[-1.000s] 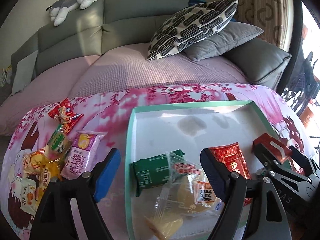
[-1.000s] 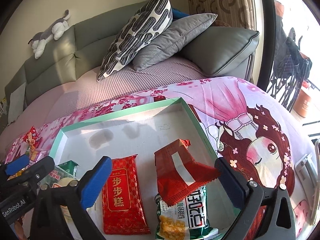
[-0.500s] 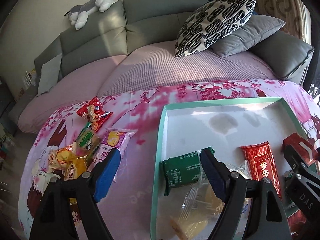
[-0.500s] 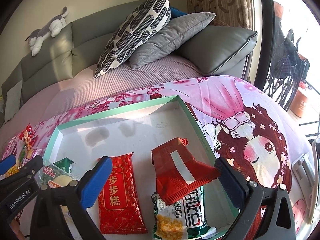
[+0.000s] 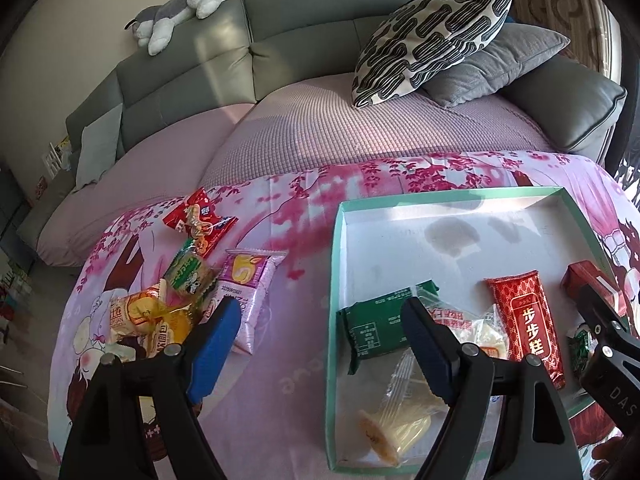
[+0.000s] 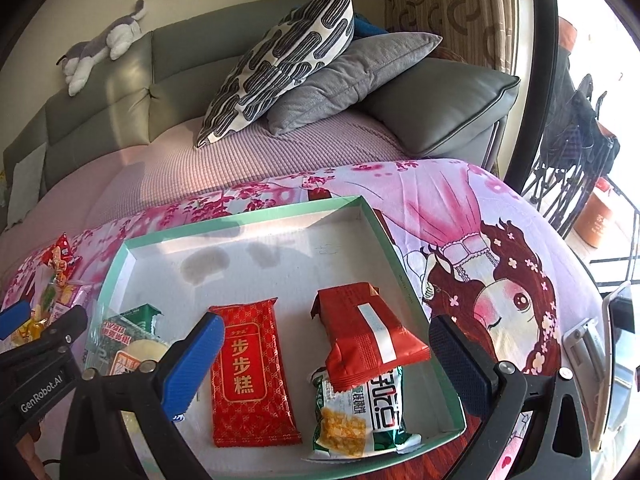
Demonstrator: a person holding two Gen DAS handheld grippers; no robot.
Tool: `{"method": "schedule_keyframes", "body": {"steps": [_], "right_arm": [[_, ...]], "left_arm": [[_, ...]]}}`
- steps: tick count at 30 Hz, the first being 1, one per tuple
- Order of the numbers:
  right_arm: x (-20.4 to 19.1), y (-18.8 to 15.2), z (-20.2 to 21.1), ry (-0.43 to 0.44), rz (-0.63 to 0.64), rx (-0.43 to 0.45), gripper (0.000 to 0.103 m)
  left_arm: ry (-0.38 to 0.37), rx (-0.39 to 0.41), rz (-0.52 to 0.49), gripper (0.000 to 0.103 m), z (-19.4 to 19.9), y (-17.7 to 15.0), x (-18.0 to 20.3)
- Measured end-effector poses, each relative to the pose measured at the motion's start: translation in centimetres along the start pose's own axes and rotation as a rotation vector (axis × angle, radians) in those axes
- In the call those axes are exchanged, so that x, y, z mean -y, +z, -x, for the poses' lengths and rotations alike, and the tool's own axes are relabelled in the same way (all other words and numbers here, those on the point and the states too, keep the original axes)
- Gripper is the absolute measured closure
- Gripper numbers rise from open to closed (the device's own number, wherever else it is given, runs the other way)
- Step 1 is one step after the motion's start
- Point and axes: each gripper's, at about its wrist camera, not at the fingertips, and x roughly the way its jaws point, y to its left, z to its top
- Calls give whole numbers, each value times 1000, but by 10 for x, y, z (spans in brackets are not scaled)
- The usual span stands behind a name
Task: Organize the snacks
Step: 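Withdraw both grippers from the tray back over the snack pile, then move left toward the white pastry packet while right approaches the yellow bread bag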
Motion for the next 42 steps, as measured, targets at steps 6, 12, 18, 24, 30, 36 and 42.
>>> {"method": "schedule_keyframes", "body": {"steps": [6, 12, 18, 24, 30, 36, 42], "right_arm": [[-3, -3, -3, -20, 17, -76, 0], [-2, -10, -9, -31, 22, -146, 0], [-9, -9, -3, -20, 52, -149, 0], [-23, -11, 2, 2, 94, -148, 0], [-36, -12, 6, 19, 112, -137, 0], [-45, -9, 13, 37, 105, -109, 0], [-56, -9, 16, 55, 85, -95, 0]], "left_arm": [[-4, -13, 31, 20, 0, 0, -14], [0, -19, 46, 20, -1, -2, -25], [8, -24, 64, 20, -2, -9, -39], [34, -52, 84, 19, -9, -22, -56], [68, -90, 108, 19, -16, -33, -77], [102, -115, 151, 19, -19, -41, -106], [132, -136, 207, 19, -19, -50, -137]]}}
